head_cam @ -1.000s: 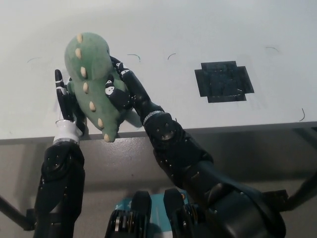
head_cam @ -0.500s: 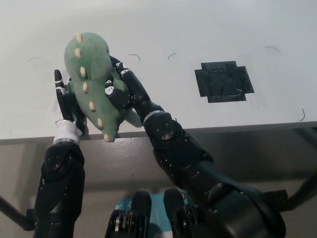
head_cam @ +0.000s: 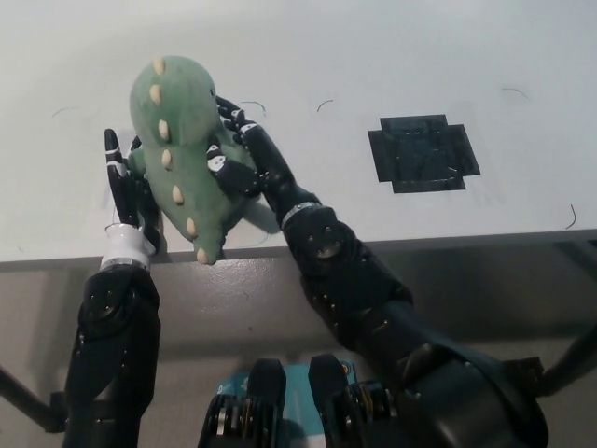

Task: Use both hands to pick up a dinasour on the right side and move it to the left side

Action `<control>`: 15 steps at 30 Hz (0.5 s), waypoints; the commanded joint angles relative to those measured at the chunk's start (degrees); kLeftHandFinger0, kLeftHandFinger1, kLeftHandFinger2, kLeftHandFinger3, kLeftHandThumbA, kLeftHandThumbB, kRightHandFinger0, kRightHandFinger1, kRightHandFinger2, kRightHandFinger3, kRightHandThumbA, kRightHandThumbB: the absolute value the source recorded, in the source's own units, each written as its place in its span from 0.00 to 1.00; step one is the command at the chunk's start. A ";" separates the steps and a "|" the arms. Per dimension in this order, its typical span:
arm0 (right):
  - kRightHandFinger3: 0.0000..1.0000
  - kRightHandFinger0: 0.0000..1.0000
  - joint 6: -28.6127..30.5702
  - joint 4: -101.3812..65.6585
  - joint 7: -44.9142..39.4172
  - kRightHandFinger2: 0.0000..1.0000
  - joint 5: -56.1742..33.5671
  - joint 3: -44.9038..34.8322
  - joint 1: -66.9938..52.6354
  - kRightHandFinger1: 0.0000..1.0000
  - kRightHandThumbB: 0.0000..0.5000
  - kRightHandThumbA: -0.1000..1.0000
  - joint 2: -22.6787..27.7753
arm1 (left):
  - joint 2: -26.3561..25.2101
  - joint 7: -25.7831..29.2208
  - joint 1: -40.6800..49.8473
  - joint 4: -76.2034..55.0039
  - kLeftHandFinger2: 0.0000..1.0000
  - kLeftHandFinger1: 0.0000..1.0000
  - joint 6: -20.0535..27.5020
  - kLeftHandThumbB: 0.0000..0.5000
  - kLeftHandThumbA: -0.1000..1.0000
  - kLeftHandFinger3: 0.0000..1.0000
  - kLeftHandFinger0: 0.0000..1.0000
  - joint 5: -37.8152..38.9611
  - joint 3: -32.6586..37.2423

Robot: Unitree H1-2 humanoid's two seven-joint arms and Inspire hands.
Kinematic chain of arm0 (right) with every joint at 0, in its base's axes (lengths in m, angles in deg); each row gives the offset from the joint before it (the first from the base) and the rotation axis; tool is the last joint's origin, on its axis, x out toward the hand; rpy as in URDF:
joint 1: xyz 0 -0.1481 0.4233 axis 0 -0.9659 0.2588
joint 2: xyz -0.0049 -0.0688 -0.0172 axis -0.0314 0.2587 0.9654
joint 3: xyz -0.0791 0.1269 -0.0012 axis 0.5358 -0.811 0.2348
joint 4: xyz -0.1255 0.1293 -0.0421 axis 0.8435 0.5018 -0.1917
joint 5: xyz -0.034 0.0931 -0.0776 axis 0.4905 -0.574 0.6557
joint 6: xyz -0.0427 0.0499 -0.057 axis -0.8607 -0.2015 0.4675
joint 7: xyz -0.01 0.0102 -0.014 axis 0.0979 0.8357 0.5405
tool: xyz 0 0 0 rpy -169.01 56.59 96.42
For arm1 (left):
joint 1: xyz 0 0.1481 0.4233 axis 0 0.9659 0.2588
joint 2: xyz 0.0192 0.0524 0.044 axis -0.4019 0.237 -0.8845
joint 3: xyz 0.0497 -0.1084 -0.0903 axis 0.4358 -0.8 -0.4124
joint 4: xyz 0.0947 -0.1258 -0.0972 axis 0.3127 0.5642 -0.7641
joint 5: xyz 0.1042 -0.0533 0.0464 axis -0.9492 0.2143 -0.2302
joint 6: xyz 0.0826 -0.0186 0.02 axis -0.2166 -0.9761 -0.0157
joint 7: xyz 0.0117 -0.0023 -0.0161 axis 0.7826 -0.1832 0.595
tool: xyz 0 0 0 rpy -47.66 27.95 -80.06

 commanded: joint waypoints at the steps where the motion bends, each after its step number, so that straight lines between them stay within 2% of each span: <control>1: 1.00 1.00 -0.47 -4.18 -3.37 1.00 -1.74 -1.78 1.08 1.00 0.08 1.00 1.26 | -0.66 -0.79 -1.77 -2.39 1.00 1.00 0.32 0.55 1.00 1.00 1.00 -1.00 0.82; 6: 1.00 1.00 -0.78 -4.54 -4.36 1.00 -2.04 -3.27 0.84 1.00 0.11 1.00 2.08 | -0.12 -1.14 -2.09 -2.13 1.00 1.00 0.89 0.53 1.00 1.00 1.00 -0.77 1.03; 8: 1.00 1.00 -0.85 -4.76 -4.48 1.00 -1.97 -3.57 0.71 1.00 0.10 1.00 2.38 | -0.13 -1.12 -2.18 -1.97 1.00 1.00 0.98 0.54 1.00 1.00 1.00 -1.09 1.34; 9: 1.00 1.00 -0.04 -4.94 -4.20 1.00 -1.85 -3.73 0.50 1.00 0.06 1.00 2.75 | -0.57 -1.22 -2.20 -2.10 1.00 1.00 1.06 0.51 1.00 1.00 1.00 -1.54 1.64; 11: 1.00 1.00 0.57 -5.25 -4.57 1.00 -2.02 -4.04 0.30 1.00 0.04 1.00 3.31 | -1.00 -1.59 -1.94 -2.26 1.00 1.00 0.94 0.55 1.00 1.00 1.00 -1.20 1.54; 15: 1.00 1.00 0.30 -5.56 -3.69 1.00 -1.33 -4.00 0.20 1.00 0.05 1.00 3.96 | -1.39 -1.83 -1.63 -2.65 1.00 1.00 0.56 0.55 1.00 1.00 1.00 -0.95 1.52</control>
